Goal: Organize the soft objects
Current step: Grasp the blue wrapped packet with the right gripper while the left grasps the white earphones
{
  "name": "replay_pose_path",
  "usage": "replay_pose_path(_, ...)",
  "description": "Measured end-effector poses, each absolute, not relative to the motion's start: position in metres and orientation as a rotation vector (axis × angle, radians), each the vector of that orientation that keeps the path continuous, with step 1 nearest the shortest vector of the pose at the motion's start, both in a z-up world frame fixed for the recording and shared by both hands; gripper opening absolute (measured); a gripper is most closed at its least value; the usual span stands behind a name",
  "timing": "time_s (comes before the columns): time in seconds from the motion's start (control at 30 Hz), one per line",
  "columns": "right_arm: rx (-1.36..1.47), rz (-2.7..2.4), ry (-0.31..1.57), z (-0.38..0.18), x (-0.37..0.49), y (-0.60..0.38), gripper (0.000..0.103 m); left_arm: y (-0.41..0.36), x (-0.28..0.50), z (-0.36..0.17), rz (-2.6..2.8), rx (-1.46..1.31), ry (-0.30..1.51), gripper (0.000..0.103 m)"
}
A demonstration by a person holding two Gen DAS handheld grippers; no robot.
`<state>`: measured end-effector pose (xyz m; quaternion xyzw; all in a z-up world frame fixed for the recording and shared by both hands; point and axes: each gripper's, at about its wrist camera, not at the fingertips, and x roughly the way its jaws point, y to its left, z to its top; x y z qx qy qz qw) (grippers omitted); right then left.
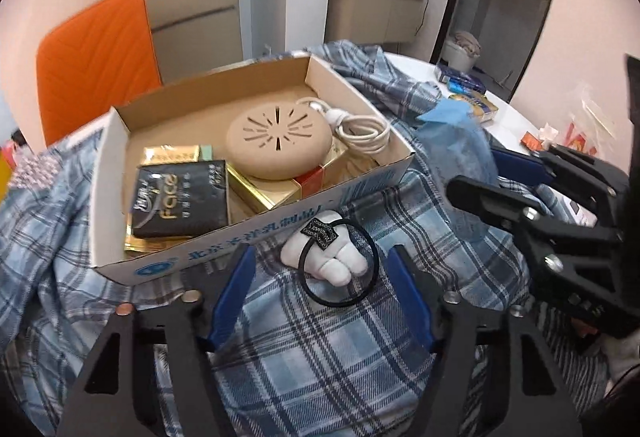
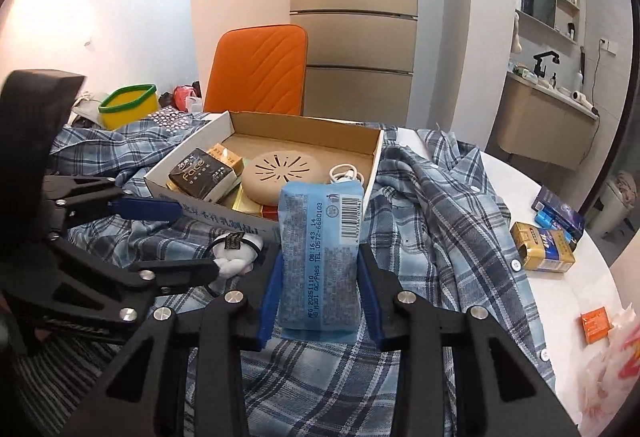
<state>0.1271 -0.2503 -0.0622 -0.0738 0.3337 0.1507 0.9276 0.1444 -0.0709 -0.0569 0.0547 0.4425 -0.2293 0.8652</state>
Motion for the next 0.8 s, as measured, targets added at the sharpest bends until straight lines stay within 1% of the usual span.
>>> replay_pose_path(0.03,-0.147,0.31,0.683,-0.062,0.126,-0.251,0.038,-0.07,0.15,-0.059,-0.478,0.092,0.95,0.054)
replay_pose_path(0.1,-0.138,0.312,0.682,-0.062,0.126,-0.252,0.038,-0.069,0.157,-0.062,-0.478,0.051,0.976,0.046)
replay_pose_path(0.13,-0.133,0.313,0.681,-0.063,0.126,-0.253,0.038,-0.069,0.161,-0.064,-0.475,0.034,0.992,0.044)
replay_pose_path(0.27,-0.113,0.317,0.685,-0.063,0.127,-0.256,0.038,-0.069,0.167,-0.071,-0.479,0.001,1.031,0.04)
replay_pose_path(0.5,-0.107,0.326,0.692,-0.064,0.128,-0.256,0.038,-0.075,0.168,-0.077,-0.482,0.027,1.042,0.039)
replay_pose_path(0.6,-0.106,0.325,0.693,-0.064,0.128,-0.256,0.038,-0.077,0.168,-0.078,-0.503,0.034,1.039,0.033)
replay_pose_path(0.63,-0.106,0.324,0.694,-0.064,0.128,-0.256,0.038,-0.078,0.167,-0.078,-0.505,0.038,1.031,0.029)
replay_pose_path(0.73,-0.105,0.321,0.695,-0.064,0.128,-0.256,0.038,-0.079,0.162,-0.072,-0.52,0.059,0.994,0.021)
replay_pose_path(0.8,-0.104,0.32,0.695,-0.064,0.128,-0.256,0.038,-0.08,0.157,-0.068,-0.53,0.073,0.959,0.02)
